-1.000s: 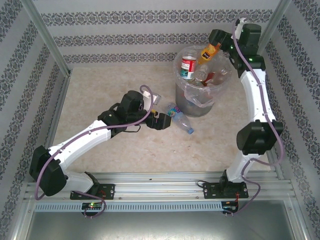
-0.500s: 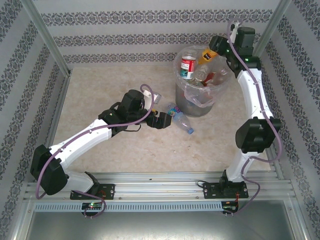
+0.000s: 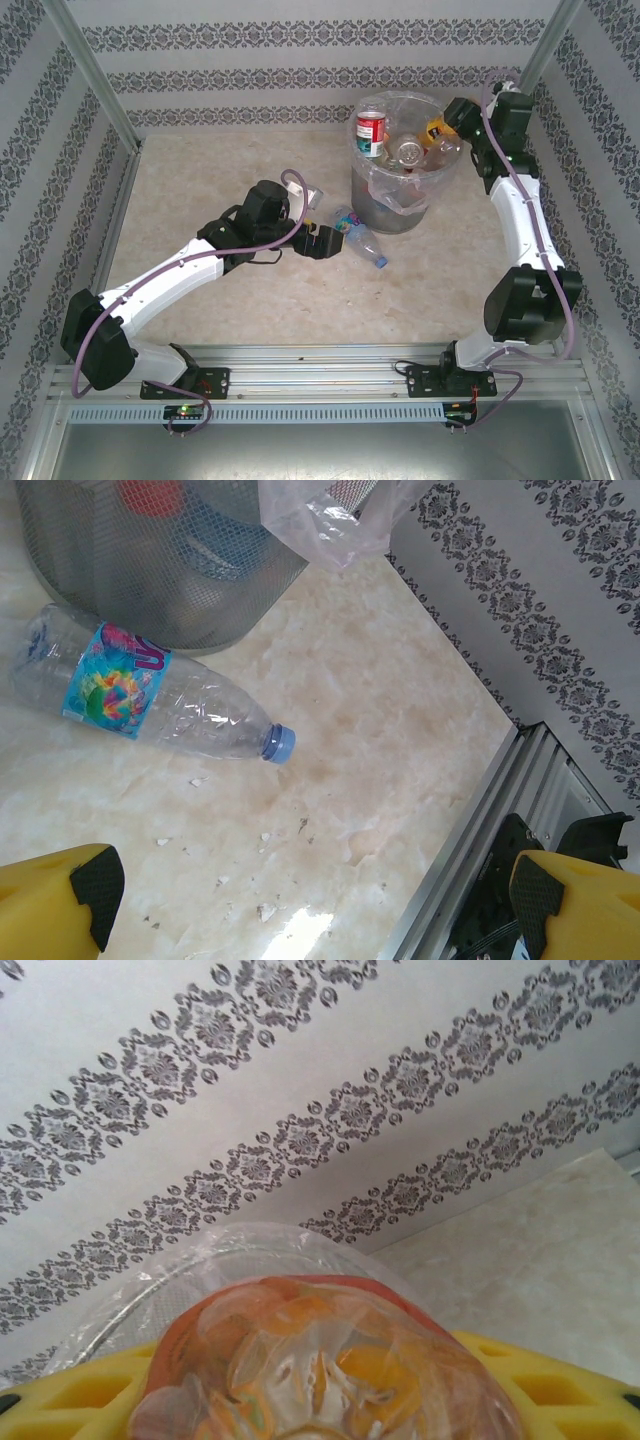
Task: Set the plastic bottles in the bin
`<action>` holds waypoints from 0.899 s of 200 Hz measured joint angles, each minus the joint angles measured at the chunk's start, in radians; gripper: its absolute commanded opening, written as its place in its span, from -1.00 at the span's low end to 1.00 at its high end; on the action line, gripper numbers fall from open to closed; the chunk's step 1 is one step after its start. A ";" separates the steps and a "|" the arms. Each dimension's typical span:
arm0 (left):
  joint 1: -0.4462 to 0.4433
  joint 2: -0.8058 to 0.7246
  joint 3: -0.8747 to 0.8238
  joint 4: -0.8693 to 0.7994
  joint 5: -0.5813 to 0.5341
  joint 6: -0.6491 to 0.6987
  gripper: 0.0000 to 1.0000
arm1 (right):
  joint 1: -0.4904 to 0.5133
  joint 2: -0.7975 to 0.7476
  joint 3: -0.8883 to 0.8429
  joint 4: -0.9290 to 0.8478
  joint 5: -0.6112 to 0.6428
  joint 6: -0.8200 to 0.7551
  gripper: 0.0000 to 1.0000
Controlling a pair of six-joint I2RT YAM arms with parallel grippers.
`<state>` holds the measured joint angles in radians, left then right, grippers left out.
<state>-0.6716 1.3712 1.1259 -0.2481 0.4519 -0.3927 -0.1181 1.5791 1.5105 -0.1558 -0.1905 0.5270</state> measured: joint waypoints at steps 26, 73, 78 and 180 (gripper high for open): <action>0.000 -0.001 -0.006 0.001 0.000 0.000 1.00 | 0.000 0.004 -0.054 0.078 -0.002 0.056 0.11; 0.000 -0.009 -0.018 0.002 0.000 -0.001 1.00 | 0.005 0.045 -0.090 0.172 -0.035 0.123 0.15; 0.000 -0.009 -0.018 0.002 0.000 -0.001 1.00 | 0.005 0.048 -0.086 0.174 -0.037 0.122 0.16; 0.000 -0.009 -0.018 0.000 -0.012 0.006 1.00 | 0.011 0.035 -0.031 0.018 -0.035 0.040 0.79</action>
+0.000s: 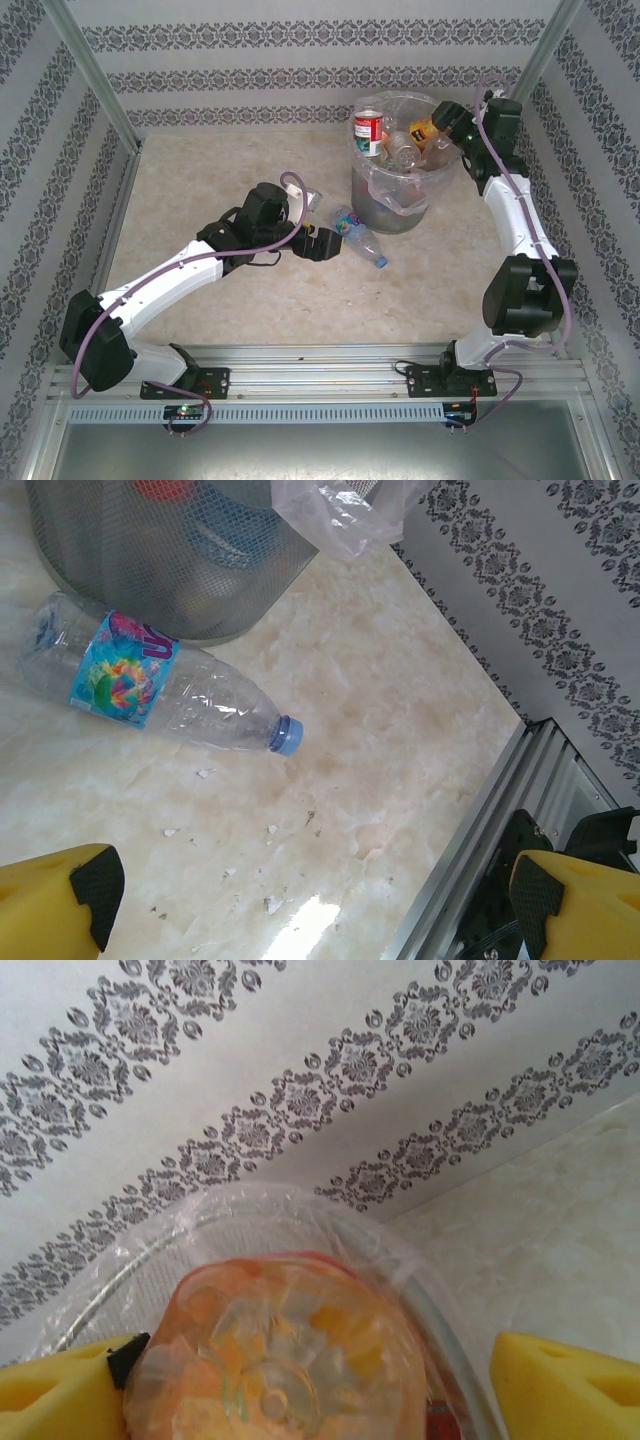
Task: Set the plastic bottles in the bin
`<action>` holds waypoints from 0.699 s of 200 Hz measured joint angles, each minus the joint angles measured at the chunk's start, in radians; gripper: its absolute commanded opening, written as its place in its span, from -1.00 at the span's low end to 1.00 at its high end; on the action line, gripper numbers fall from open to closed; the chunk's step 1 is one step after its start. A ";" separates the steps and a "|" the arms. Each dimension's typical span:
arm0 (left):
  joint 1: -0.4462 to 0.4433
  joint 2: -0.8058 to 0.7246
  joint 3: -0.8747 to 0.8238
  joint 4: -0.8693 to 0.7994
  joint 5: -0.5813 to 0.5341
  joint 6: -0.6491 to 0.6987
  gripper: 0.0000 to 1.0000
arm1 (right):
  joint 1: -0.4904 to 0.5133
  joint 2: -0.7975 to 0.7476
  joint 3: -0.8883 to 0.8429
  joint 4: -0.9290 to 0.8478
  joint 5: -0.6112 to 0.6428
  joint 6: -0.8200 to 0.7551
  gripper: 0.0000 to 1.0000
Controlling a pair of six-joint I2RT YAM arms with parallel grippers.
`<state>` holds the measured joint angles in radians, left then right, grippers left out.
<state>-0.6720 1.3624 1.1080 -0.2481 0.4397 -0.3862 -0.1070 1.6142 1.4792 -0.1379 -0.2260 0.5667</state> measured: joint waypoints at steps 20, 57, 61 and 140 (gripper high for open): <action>0.000 0.000 0.000 -0.001 -0.008 0.017 1.00 | 0.000 -0.032 0.016 -0.066 -0.002 -0.026 0.88; 0.000 0.008 0.000 -0.005 -0.026 0.035 1.00 | 0.000 -0.170 0.018 -0.186 -0.010 -0.084 0.96; 0.000 0.011 0.000 -0.005 -0.026 0.035 1.00 | 0.000 -0.185 0.017 -0.197 -0.012 -0.089 0.97; 0.000 0.054 -0.037 0.024 -0.075 -0.057 1.00 | 0.020 -0.589 -0.268 -0.344 -0.150 -0.137 0.96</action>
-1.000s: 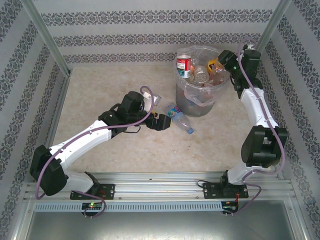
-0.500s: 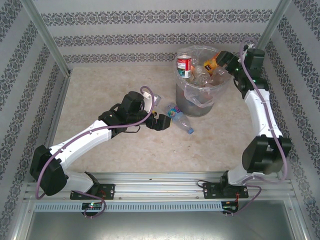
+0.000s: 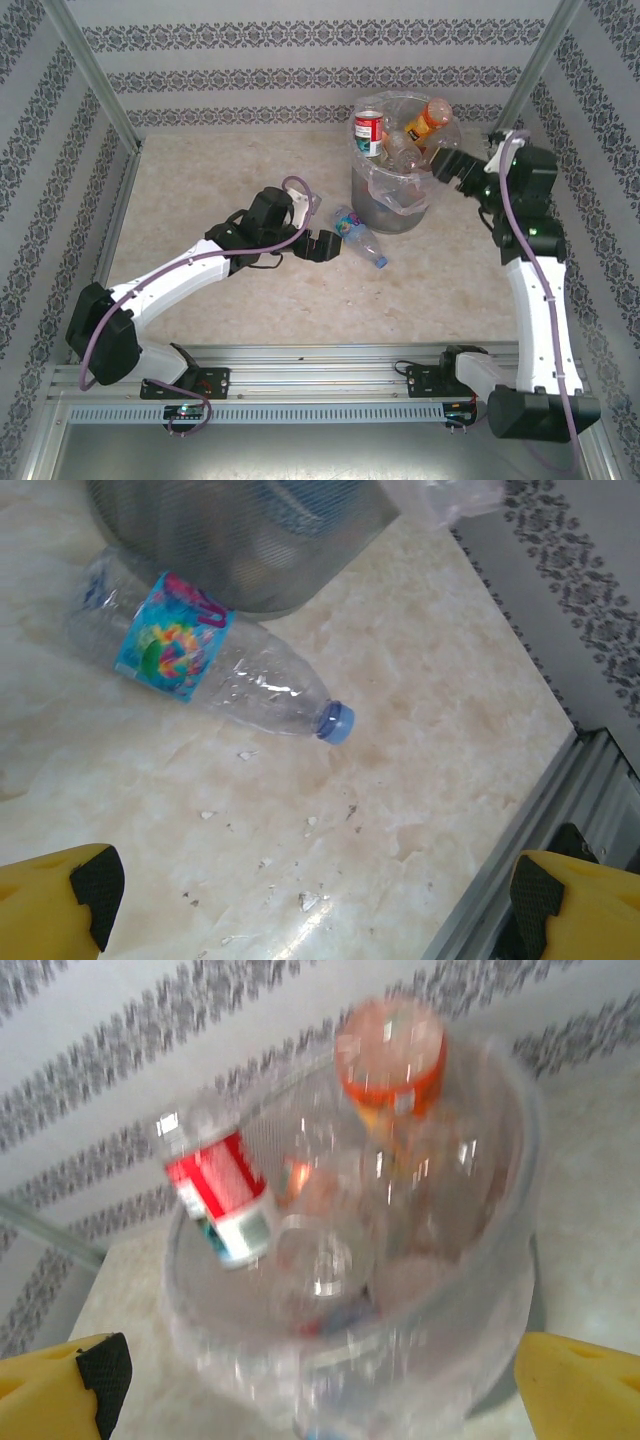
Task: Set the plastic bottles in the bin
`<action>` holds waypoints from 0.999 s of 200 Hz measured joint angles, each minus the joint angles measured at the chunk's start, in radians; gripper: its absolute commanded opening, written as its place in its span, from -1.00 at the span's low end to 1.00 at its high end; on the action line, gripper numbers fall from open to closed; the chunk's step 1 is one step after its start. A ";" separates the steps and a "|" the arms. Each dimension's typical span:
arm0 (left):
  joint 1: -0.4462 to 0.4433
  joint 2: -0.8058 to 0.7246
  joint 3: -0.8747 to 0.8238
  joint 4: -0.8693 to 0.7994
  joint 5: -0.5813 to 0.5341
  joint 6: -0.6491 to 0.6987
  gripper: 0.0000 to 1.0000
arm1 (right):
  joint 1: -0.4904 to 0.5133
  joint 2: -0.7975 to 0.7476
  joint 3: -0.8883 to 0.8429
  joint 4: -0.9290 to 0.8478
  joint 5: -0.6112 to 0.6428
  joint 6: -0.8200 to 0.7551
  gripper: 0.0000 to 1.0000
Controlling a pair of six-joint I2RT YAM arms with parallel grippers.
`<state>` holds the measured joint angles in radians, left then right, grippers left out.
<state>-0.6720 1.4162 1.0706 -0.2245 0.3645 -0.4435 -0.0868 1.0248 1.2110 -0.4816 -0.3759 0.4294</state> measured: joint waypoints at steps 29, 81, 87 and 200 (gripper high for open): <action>0.000 0.061 -0.026 0.048 -0.058 -0.126 1.00 | 0.022 -0.086 -0.113 -0.052 -0.041 0.001 0.97; 0.000 0.206 -0.023 0.133 -0.129 -0.381 1.00 | 0.039 -0.256 -0.214 -0.093 -0.095 0.001 0.96; 0.000 0.225 -0.022 0.146 -0.133 -0.410 1.00 | 0.039 -0.267 -0.222 -0.094 -0.105 0.001 0.97; 0.000 0.558 0.060 0.515 -0.084 -0.797 1.00 | 0.046 -0.286 -0.271 -0.095 -0.217 -0.018 0.96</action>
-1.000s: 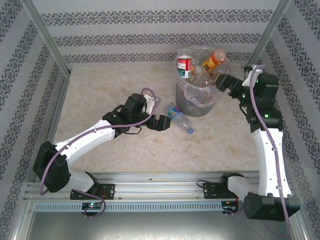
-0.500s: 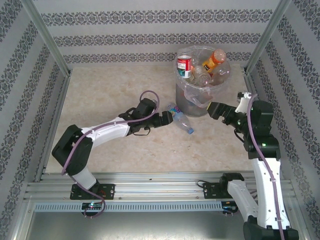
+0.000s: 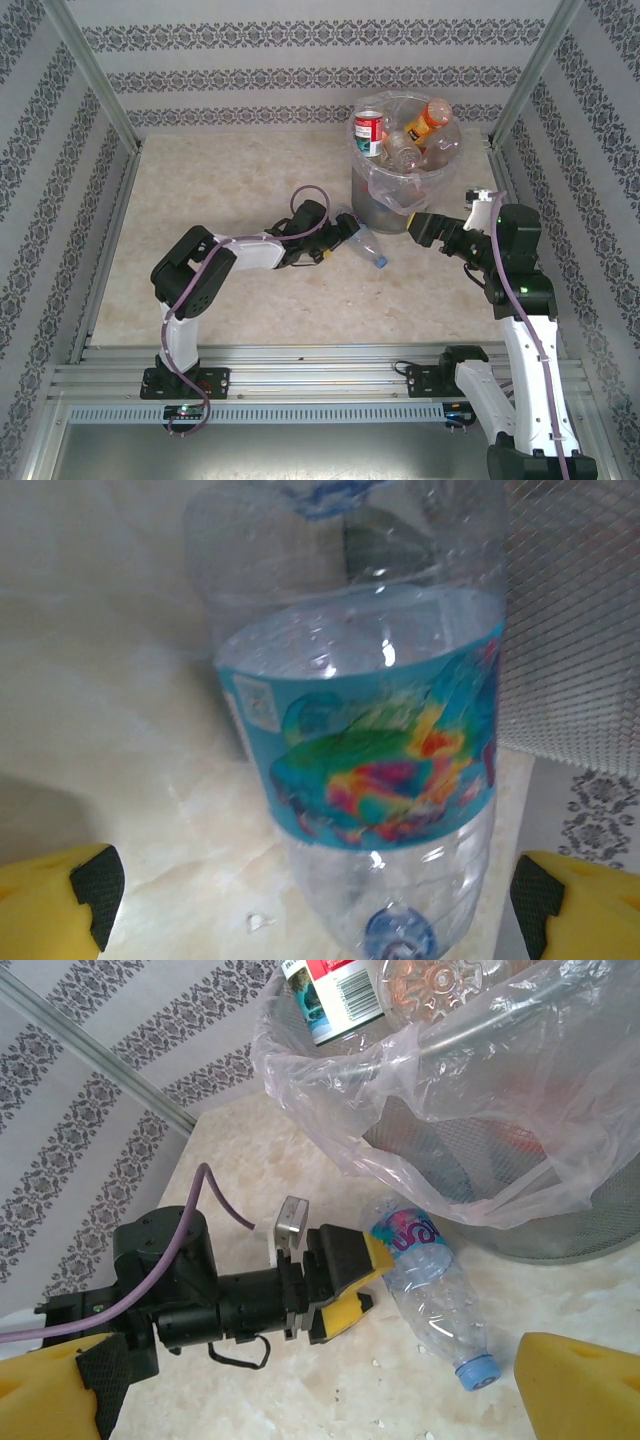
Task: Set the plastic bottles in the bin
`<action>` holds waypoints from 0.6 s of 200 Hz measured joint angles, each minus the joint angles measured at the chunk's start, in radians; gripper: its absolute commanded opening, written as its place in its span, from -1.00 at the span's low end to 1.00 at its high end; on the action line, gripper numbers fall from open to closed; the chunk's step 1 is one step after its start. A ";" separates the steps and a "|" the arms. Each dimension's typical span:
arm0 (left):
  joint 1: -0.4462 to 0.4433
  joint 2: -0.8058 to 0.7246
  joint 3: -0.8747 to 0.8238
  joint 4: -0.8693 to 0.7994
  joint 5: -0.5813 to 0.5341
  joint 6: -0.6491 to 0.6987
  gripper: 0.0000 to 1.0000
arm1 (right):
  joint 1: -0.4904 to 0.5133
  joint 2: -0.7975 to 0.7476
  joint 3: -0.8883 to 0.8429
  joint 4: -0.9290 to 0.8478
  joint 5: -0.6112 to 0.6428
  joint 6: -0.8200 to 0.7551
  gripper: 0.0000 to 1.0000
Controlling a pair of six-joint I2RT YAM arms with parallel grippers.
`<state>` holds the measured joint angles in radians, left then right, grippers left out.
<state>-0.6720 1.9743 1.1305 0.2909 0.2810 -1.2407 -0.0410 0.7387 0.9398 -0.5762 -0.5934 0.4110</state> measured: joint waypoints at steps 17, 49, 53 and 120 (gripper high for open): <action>0.000 0.029 0.014 0.047 0.004 -0.024 1.00 | 0.000 0.006 0.000 0.000 0.000 0.000 0.96; 0.000 0.069 0.034 0.107 0.008 -0.057 1.00 | 0.000 0.015 0.000 -0.001 0.000 -0.001 0.97; 0.000 0.073 0.038 0.109 0.010 -0.061 1.00 | 0.000 0.016 0.000 -0.002 0.000 -0.003 0.97; 0.014 0.132 0.066 0.218 0.032 -0.109 0.92 | 0.011 0.018 0.000 -0.013 0.000 -0.018 0.97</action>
<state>-0.6582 2.1067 1.1965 0.5087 0.3134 -1.3495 -0.0299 0.7570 0.9401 -0.5892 -0.5930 0.3927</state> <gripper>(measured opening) 0.971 0.982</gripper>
